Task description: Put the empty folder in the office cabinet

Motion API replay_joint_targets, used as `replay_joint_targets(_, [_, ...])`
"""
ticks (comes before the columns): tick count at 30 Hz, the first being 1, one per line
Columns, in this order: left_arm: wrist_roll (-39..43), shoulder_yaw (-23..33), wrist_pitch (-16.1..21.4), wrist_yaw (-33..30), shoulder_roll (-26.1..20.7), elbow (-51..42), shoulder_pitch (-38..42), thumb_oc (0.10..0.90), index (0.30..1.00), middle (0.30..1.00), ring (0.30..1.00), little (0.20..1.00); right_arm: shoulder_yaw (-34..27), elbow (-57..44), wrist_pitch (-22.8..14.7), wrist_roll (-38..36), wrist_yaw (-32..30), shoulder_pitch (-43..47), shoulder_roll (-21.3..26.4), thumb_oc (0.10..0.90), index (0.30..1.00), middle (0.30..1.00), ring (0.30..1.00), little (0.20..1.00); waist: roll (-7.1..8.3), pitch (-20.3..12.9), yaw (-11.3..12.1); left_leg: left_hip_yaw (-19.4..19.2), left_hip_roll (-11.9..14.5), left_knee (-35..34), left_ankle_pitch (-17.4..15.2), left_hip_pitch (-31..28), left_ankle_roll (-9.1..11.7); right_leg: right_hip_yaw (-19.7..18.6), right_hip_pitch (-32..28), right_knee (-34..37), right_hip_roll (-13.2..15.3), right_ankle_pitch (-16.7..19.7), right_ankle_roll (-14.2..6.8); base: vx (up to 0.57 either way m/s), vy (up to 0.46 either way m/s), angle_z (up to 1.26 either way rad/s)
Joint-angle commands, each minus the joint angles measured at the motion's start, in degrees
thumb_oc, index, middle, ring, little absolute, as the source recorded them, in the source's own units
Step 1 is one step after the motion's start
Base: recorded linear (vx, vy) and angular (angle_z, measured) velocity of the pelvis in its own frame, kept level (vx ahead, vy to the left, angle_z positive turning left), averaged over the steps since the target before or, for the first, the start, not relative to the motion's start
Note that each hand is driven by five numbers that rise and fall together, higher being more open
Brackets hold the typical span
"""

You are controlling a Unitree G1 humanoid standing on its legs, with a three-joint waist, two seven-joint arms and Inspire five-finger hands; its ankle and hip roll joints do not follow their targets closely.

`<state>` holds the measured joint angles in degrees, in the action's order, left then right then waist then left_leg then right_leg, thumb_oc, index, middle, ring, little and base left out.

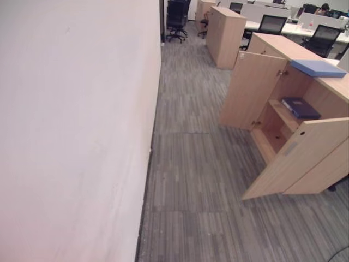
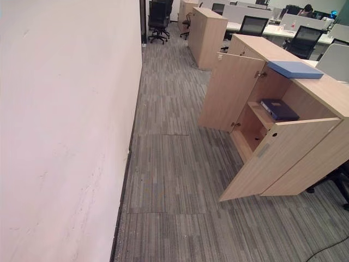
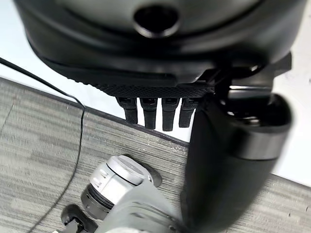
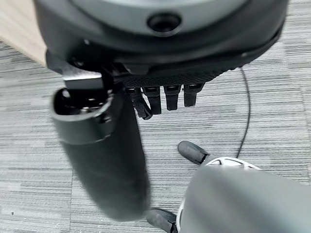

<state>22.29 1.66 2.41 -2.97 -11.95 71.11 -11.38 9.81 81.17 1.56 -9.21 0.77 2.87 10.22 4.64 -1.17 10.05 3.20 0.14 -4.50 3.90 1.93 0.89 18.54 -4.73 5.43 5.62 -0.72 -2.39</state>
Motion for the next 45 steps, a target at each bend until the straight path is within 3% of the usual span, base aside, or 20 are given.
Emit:
replay_joint_targets(1, [2.2,2.3,1.2,0.1,-1.1,0.5,2.9,0.800,0.900,0.900,0.900,0.900,0.2,0.6,0.5,-0.2,-0.2,1.0,2.0,0.800,0.900,0.900,0.900,0.900,0.44,0.9,1.4,6.5,-1.9,-0.5,-4.3,-1.8,0.5,5.0,1.1,-0.4,1.2,1.7,-4.1,0.00,0.000,0.00])
replay_joint_targets(14, [3.5,2.3,-0.4,3.2,-1.2,2.5,3.1,0.800,0.900,0.900,0.900,0.900,0.8,0.6,1.5,1.2,0.8,1.6,2.9,0.800,0.900,0.900,0.900,0.900,-0.33,1.2,0.5,5.8,-1.6,-0.5,-4.7,-2.5,0.5,4.4,0.6,-0.4,0.8,1.2,-3.8,0.00,-0.002,-0.01])
replay_joint_targets(26, [-1.7,-0.4,-1.3,3.8,-1.4,4.5,3.9,0.800,0.900,0.900,0.900,0.900,1.9,0.8,2.4,3.3,1.0,2.6,3.9,0.800,0.900,0.900,0.900,0.900,-1.13,1.7,-0.7,5.2,-1.1,-0.5,-4.9,-3.1,0.5,3.6,0.2,-0.4,0.4,1.0,-3.4,0.00,-0.007,-0.02])
replay_joint_targets(45, [-4.6,-1.1,-1.6,2.9,-1.3,5.8,4.8,0.800,0.900,0.900,0.900,0.900,1.8,1.1,2.5,4.8,-0.1,1.5,3.3,0.800,0.900,0.900,0.900,0.900,-1.20,1.8,-1.7,4.5,-1.1,-0.5,-5.5,-3.8,0.4,3.0,-0.2,-0.4,0.5,0.9,-3.6,0.00,0.000,0.00])
